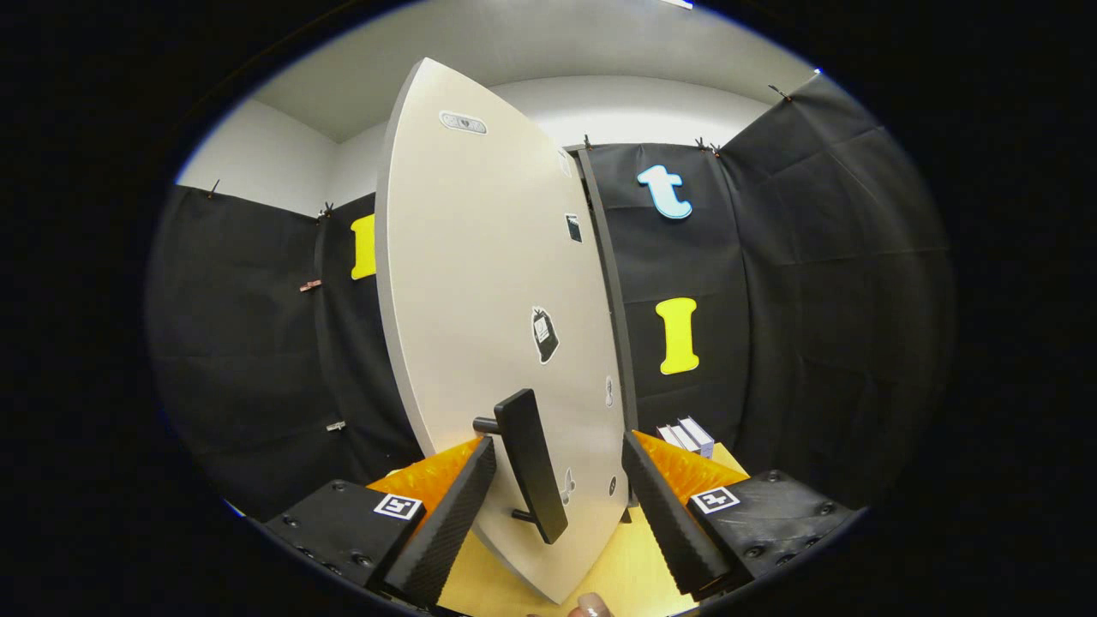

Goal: Open the shoe cabinet door, grab the shoes and put them into the shoe cabinet, then close the shoe cabinet door.

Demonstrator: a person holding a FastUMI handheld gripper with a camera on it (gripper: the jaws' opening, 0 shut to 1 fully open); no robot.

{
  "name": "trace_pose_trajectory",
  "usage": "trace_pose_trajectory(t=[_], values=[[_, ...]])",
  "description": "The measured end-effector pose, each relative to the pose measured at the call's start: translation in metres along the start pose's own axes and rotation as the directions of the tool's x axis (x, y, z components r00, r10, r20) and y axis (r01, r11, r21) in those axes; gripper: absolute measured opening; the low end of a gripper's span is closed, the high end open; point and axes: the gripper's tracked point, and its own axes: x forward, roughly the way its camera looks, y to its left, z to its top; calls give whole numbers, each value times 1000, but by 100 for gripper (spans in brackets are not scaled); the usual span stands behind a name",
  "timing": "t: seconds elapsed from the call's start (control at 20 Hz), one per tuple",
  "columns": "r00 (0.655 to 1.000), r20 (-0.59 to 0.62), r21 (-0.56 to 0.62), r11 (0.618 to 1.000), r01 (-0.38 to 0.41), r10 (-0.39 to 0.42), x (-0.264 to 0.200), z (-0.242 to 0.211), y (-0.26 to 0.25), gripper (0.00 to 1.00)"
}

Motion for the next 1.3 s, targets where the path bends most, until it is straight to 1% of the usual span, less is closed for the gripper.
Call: trace_pose_trajectory(t=[0.25, 0.5, 0.7, 0.8, 0.9, 0.95, 1.3], values=[[1000, 2, -2, 1000, 21, -21, 22, -6, 30, 98], [1000, -22, -15, 1000, -14, 14, 49, -20, 69, 98], [999, -15, -16, 999, -49, 48, 56, -22, 93, 98], [998, -21, -19, 998, -64, 63, 58, -24, 100, 98], [998, -22, -30, 997, -65, 65, 55, -25, 102, 100], [998, -19, -32, 997, -68, 67, 54, -24, 104, 98], [997, -24, -44, 996, -74, 73, 50, -24, 107, 98]])
